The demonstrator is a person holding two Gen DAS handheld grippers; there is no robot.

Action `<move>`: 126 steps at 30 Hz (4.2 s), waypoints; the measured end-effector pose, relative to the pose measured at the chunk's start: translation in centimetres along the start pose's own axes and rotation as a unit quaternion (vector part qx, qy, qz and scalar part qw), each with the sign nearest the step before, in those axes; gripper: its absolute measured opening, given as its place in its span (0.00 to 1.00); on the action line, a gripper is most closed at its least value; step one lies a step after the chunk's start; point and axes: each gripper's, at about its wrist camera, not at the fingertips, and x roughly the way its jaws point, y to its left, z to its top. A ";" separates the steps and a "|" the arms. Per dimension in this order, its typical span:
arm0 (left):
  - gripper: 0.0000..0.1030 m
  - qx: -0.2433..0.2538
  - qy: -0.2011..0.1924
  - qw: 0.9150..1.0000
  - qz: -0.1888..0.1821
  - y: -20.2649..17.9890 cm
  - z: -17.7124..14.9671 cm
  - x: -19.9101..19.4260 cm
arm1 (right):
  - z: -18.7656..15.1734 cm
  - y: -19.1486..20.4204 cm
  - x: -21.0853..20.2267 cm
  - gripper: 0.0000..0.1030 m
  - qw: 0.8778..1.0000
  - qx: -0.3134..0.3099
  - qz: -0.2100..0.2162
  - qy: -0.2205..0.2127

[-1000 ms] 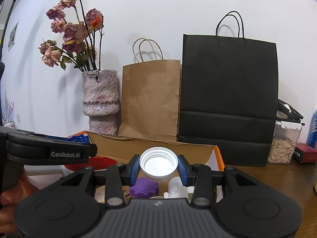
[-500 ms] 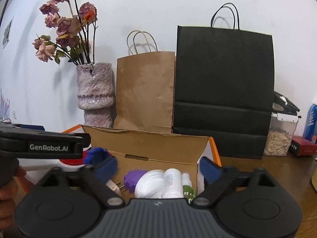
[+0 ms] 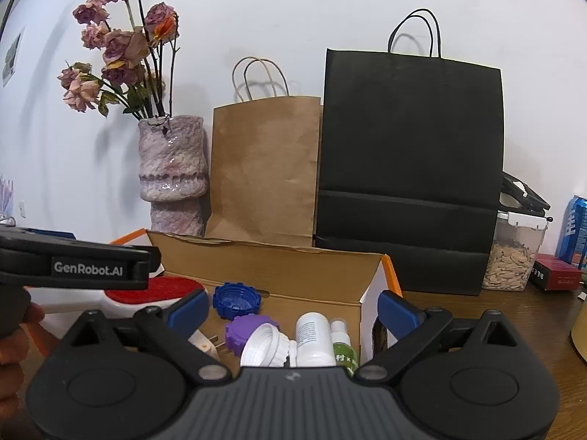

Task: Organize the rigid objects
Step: 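Open both grippers over the box to drop the caps, then withdraw both grippers from the box back over the table, then grasp the white wet-wipes pack with the right gripper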

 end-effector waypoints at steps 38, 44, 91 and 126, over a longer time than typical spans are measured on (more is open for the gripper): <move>1.00 0.015 -0.023 1.000 -0.009 0.1 -3.8 -8.3 | -2.9 0.5 -8.1 1.00 0.999 -0.001 -0.032 -0.004; 1.00 0.020 -0.017 1.000 -0.013 0.3 -4.9 -9.8 | -3.7 0.6 -9.8 1.00 0.999 0.001 -0.034 0.002; 1.00 0.023 0.034 0.999 -0.034 3.7 -7.9 -12.5 | -6.7 2.9 -12.4 1.00 0.995 0.035 -0.041 0.085; 1.00 0.012 0.056 0.998 -0.010 5.2 -8.1 -10.4 | -5.8 3.0 -5.0 0.80 0.989 0.002 -0.041 0.144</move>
